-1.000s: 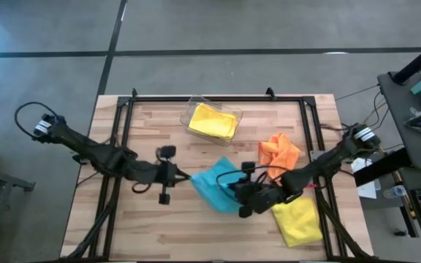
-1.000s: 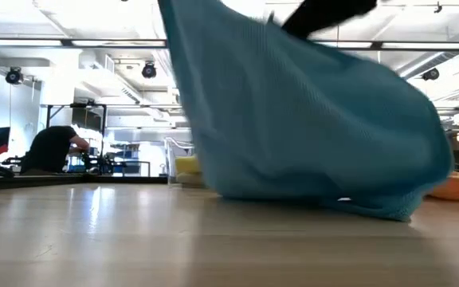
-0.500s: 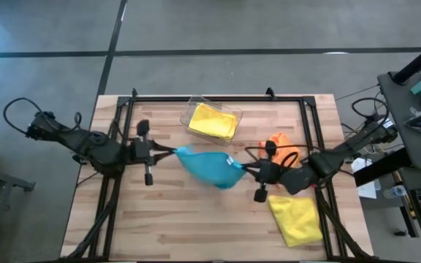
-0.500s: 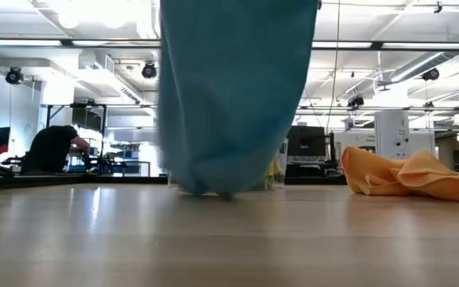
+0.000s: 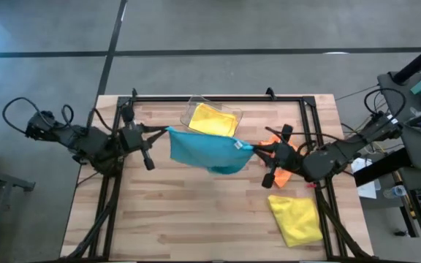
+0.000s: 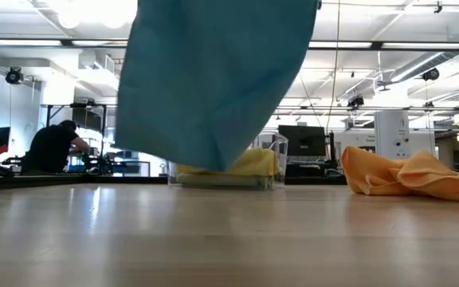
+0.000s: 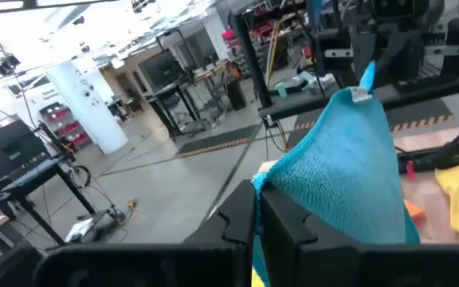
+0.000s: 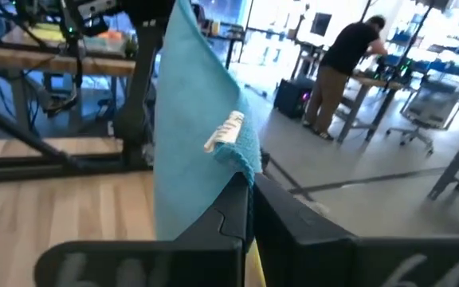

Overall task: Fold microfiber towels
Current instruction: Fold the blue microfiber cloth

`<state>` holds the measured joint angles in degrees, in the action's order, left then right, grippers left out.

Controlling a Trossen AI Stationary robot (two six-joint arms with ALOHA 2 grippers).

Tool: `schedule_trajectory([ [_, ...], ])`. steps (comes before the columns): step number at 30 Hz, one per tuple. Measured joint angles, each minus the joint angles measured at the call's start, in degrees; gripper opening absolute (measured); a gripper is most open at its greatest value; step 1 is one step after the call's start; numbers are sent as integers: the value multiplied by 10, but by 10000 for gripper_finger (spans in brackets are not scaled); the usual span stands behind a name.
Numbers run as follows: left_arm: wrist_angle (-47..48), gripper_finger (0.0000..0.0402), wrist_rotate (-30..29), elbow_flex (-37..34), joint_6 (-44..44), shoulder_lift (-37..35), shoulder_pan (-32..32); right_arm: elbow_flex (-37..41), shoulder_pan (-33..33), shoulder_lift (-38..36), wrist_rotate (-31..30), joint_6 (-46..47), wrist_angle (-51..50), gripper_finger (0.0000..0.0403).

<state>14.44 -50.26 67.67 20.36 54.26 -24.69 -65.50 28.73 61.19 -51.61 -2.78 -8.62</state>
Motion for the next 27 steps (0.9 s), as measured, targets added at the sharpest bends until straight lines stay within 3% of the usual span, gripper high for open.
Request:
schedule_trajectory([
  [6,0,0,-44,0,25,0,3,-41,0,13,-35,-45,-17,8],
  [13,37,0,-31,-8,-46,25,-8,-46,13,49,-22,56,-131,8],
  [15,59,0,-29,-8,-31,37,-8,-46,12,60,-22,88,-182,8],
  [18,94,0,-64,-9,-22,48,-1,-46,3,66,-42,136,-242,8],
  [27,90,0,-70,-7,-35,65,3,-51,-2,62,-39,163,-250,8],
])
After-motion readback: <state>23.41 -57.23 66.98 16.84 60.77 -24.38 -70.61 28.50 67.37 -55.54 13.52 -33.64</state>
